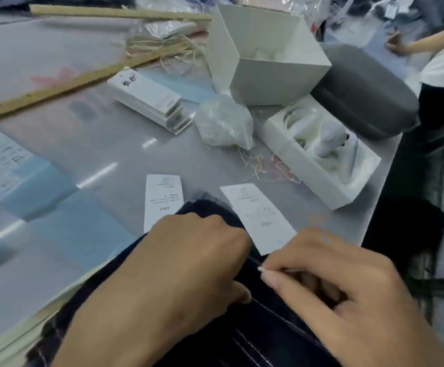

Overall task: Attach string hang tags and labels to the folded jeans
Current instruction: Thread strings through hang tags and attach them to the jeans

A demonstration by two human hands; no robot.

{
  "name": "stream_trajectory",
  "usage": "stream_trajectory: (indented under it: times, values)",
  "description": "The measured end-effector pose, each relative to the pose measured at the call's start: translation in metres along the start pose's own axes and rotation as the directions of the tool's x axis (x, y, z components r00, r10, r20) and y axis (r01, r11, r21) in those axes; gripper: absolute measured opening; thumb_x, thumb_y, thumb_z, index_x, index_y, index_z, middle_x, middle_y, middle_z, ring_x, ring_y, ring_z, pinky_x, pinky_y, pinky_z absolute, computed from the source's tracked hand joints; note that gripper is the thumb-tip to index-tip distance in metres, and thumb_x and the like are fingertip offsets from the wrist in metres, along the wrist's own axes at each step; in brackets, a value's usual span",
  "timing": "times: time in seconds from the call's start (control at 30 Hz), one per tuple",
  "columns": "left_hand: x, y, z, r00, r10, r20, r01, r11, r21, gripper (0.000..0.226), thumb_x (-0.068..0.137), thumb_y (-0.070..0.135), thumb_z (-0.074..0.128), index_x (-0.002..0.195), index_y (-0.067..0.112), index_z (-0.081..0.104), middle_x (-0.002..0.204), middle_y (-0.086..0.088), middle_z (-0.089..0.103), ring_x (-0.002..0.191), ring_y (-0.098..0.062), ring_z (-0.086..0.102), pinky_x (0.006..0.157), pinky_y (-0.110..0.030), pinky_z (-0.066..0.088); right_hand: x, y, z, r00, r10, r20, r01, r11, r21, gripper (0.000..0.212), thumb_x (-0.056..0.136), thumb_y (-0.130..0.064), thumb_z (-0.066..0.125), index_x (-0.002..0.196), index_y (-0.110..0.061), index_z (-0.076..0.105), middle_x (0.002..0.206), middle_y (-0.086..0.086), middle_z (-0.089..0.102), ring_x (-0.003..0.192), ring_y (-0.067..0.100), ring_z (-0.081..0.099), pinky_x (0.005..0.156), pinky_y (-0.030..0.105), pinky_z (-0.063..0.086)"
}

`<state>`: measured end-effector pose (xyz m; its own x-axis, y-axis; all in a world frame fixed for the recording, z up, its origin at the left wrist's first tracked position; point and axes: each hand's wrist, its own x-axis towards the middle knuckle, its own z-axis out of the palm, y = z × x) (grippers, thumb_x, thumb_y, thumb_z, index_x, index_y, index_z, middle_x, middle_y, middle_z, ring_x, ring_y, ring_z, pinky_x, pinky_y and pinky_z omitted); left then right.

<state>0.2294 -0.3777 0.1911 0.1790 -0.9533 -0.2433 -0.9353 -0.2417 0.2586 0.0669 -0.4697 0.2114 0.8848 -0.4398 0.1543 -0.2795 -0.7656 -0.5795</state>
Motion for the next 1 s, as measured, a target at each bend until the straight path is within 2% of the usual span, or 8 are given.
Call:
stream_trajectory:
  times: [0.17, 0.23, 0.33, 0.47, 0.6, 0.7, 0.8, 1.0]
  values:
    - [0.001, -0.017, 0.0, 0.994, -0.105, -0.029, 0.106, 0.994, 0.018, 0.045, 0.08, 0.068, 0.06, 0.083, 0.024, 0.049, 0.073, 0.006, 0.05, 0.062, -0.01, 0.045, 0.052, -0.029, 0.035, -0.027, 0.001, 0.027, 0.992, 0.118, 0.046, -0.11, 0.983, -0.15, 0.007, 0.083, -0.028, 0.072, 0.076, -0.03, 0.07, 0.074, -0.017, 0.055, 0.066, -0.003, 0.05, 0.063, 0.007, 0.036]
    - [0.002, -0.026, 0.001, 0.999, -0.026, -0.025, 0.024, 0.997, -0.075, 0.031, 0.081, 0.058, 0.059, 0.088, 0.027, 0.058, 0.074, 0.007, 0.06, 0.067, -0.01, 0.056, 0.06, -0.032, 0.05, -0.025, 0.001, 0.036, 0.987, 0.161, 0.018, -0.155, 0.973, -0.172, 0.008, 0.083, -0.032, 0.07, 0.075, -0.029, 0.068, 0.07, -0.02, 0.047, 0.064, -0.008, 0.045, 0.062, 0.007, 0.035]
    - [0.001, -0.035, 0.001, 0.99, 0.125, -0.066, -0.138, 0.962, -0.238, 0.025, 0.078, 0.052, 0.054, 0.085, 0.028, 0.062, 0.073, 0.012, 0.064, 0.068, -0.009, 0.06, 0.063, -0.034, 0.052, -0.019, -0.001, 0.043, 0.98, 0.197, -0.025, -0.198, 0.964, -0.18, 0.01, 0.084, -0.038, 0.068, 0.076, -0.032, 0.066, 0.067, -0.023, 0.042, 0.063, -0.008, 0.045, 0.061, 0.01, 0.036]
    - [-0.002, -0.049, 0.005, 0.952, 0.289, -0.103, -0.303, 0.836, -0.458, 0.017, 0.088, 0.043, 0.059, 0.082, 0.03, 0.068, 0.079, 0.016, 0.065, 0.076, -0.006, 0.063, 0.062, -0.025, 0.05, -0.006, -0.004, 0.053, 0.971, 0.225, -0.075, -0.232, 0.967, -0.105, 0.005, 0.084, -0.031, 0.076, 0.081, -0.028, 0.072, 0.074, -0.016, 0.059, 0.066, 0.006, 0.052, 0.059, 0.021, 0.041]
    - [-0.002, -0.074, 0.015, 0.973, 0.225, -0.055, -0.194, 0.658, -0.728, 0.017, 0.093, 0.018, 0.07, 0.093, 0.035, 0.076, 0.089, 0.008, 0.069, 0.078, -0.012, 0.069, 0.051, -0.018, 0.055, -0.003, -0.004, 0.06, 0.946, 0.296, -0.132, -0.291, 0.955, 0.06, 0.008, 0.083, -0.023, 0.079, 0.078, -0.029, 0.077, 0.071, -0.017, 0.065, 0.065, 0.009, 0.058, 0.059, 0.015, 0.04]
    - [-0.003, -0.077, 0.028, 0.971, 0.222, -0.092, -0.228, 0.725, -0.65, 0.021, 0.085, 0.019, 0.08, 0.097, 0.035, 0.075, 0.087, 0.013, 0.068, 0.077, -0.01, 0.068, 0.059, -0.017, 0.053, -0.002, -0.006, 0.061, 0.949, 0.298, -0.101, -0.289, 0.952, 0.102, 0.007, 0.082, -0.027, 0.077, 0.077, -0.031, 0.078, 0.072, -0.02, 0.067, 0.067, 0.008, 0.062, 0.06, 0.013, 0.042]
    - [-0.007, -0.074, 0.036, 0.956, 0.223, -0.19, -0.293, 0.713, -0.638, 0.017, 0.083, 0.027, 0.083, 0.098, 0.034, 0.077, 0.088, 0.015, 0.066, 0.079, -0.01, 0.067, 0.069, -0.033, 0.054, 0.001, -0.008, 0.065, 0.955, 0.282, -0.09, -0.277, 0.959, 0.059, 0.008, 0.082, -0.025, 0.078, 0.076, -0.031, 0.078, 0.072, -0.021, 0.066, 0.066, 0.003, 0.06, 0.06, 0.008, 0.04]
    - [-0.008, -0.07, 0.032, 0.924, 0.232, -0.304, -0.369, 0.746, -0.554, 0.005, 0.081, 0.031, 0.073, 0.082, 0.03, 0.078, 0.083, 0.011, 0.066, 0.076, -0.009, 0.064, 0.063, -0.037, 0.051, 0.001, -0.007, 0.064, 0.952, 0.295, -0.081, -0.285, 0.951, 0.117, 0.011, 0.082, -0.026, 0.075, 0.073, -0.031, 0.077, 0.07, -0.021, 0.066, 0.065, 0.005, 0.061, 0.06, 0.009, 0.041]
